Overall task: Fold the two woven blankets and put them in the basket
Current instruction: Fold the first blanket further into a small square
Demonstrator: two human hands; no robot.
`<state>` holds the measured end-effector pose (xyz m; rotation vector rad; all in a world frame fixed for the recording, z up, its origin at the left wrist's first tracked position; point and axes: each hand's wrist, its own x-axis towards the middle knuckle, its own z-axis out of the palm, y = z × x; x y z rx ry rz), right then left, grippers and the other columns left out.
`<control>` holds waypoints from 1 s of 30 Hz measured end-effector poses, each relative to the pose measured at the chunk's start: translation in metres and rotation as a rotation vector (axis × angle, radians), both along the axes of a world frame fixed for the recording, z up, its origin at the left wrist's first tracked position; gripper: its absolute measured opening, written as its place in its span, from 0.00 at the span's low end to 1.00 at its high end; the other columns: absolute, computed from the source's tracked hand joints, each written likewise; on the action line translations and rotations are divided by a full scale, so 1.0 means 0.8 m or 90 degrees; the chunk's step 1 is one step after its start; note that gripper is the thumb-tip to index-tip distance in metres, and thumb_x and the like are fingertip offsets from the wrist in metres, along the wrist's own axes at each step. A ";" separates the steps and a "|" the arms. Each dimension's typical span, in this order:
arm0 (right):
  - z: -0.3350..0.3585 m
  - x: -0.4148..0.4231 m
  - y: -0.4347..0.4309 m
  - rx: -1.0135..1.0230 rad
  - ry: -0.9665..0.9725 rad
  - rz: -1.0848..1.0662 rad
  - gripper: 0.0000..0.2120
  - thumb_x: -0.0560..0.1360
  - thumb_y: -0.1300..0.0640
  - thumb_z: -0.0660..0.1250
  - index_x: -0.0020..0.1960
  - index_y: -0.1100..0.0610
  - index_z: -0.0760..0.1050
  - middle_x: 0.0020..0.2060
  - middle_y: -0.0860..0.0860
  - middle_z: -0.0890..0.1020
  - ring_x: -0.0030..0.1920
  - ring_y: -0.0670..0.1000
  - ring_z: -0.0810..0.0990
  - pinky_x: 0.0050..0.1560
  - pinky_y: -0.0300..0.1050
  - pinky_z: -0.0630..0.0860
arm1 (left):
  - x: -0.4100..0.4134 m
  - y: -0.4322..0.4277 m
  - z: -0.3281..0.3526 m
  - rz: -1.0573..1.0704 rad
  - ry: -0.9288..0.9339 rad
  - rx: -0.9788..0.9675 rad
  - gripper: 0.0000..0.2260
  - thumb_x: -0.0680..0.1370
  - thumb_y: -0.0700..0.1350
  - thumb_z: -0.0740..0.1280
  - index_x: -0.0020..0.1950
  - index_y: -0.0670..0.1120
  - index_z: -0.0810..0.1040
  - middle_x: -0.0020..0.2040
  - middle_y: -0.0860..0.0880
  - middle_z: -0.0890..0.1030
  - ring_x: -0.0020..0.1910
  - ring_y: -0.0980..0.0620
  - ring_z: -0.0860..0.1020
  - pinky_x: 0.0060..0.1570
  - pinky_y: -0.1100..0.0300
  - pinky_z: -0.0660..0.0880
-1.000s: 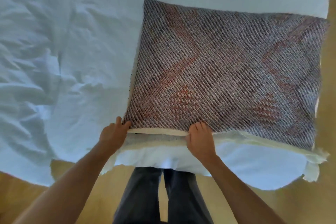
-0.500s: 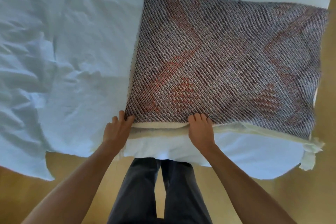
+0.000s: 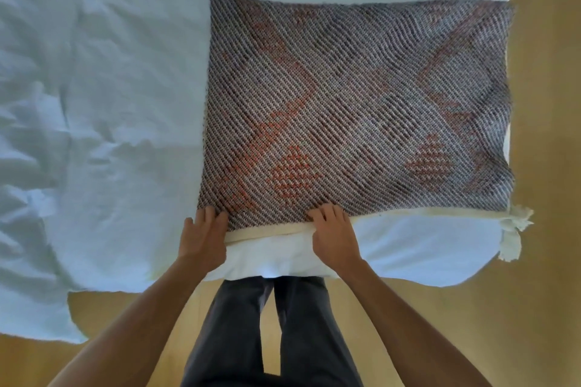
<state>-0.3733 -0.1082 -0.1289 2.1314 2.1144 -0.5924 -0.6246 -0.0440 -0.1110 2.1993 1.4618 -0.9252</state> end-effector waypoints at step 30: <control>-0.018 0.335 -0.047 0.077 -0.006 0.070 0.12 0.63 0.61 0.67 0.46 0.59 0.77 0.39 0.54 0.77 0.39 0.57 0.75 0.41 0.48 0.73 | 0.370 -0.047 -0.005 -0.067 -0.132 -0.024 0.17 0.76 0.40 0.57 0.65 0.45 0.70 0.62 0.45 0.73 0.61 0.45 0.70 0.60 0.51 0.69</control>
